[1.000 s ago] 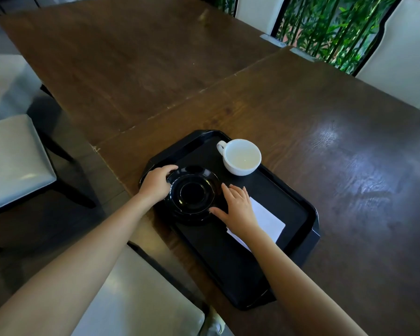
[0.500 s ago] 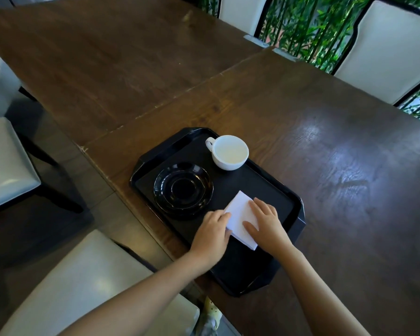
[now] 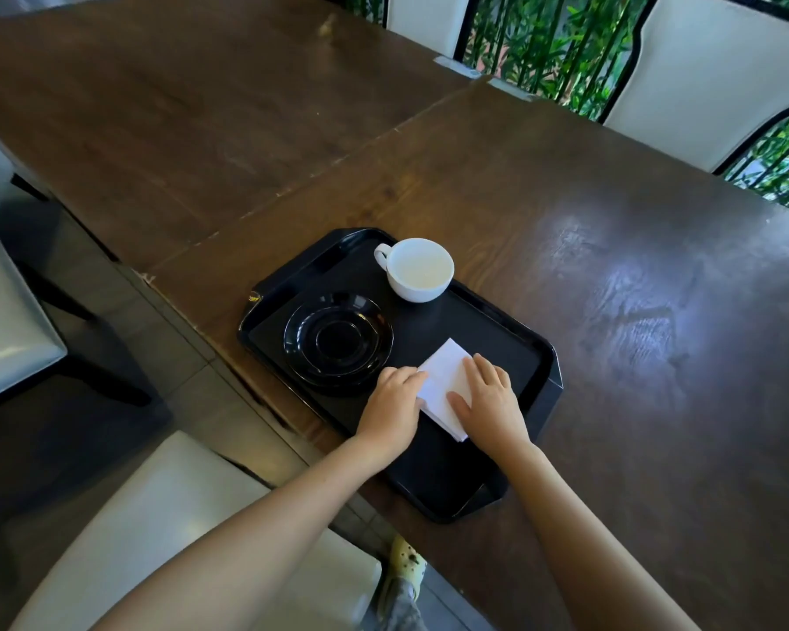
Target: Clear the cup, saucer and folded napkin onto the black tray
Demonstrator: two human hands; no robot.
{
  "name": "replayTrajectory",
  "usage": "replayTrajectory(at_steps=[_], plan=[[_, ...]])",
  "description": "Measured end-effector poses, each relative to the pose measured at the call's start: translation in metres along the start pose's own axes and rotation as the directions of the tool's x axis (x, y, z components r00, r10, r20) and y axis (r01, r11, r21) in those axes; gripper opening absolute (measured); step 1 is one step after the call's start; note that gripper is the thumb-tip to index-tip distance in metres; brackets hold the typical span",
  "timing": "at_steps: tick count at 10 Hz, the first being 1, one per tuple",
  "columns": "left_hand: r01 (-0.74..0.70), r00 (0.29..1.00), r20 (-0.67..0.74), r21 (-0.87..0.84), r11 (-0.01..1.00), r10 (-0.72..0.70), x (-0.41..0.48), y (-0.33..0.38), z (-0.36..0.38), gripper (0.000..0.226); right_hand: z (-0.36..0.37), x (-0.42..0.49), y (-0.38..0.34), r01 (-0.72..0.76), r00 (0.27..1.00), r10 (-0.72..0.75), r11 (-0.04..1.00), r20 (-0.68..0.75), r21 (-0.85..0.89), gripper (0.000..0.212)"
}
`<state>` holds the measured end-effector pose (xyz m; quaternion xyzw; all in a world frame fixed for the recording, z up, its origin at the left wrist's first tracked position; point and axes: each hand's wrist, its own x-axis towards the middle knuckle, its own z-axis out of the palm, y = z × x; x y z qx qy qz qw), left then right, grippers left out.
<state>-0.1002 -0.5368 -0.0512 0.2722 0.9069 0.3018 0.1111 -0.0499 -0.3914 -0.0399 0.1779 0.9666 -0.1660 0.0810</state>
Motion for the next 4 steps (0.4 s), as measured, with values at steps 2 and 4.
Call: replayTrajectory(at_steps=[2,4], plan=[[0.005,0.994,0.112,0.054,0.999,-0.011,0.002,0.005,-0.013,0.043,-0.019,0.000,-0.006,-0.046,0.991,0.039,0.998,0.125,0.050,0.061],[0.011,0.886,0.447,0.243,0.970,-0.122,0.032,0.040,-0.068,0.047,-0.065,0.006,-0.012,-0.062,0.909,0.066,0.998,0.411,-0.023,0.075]])
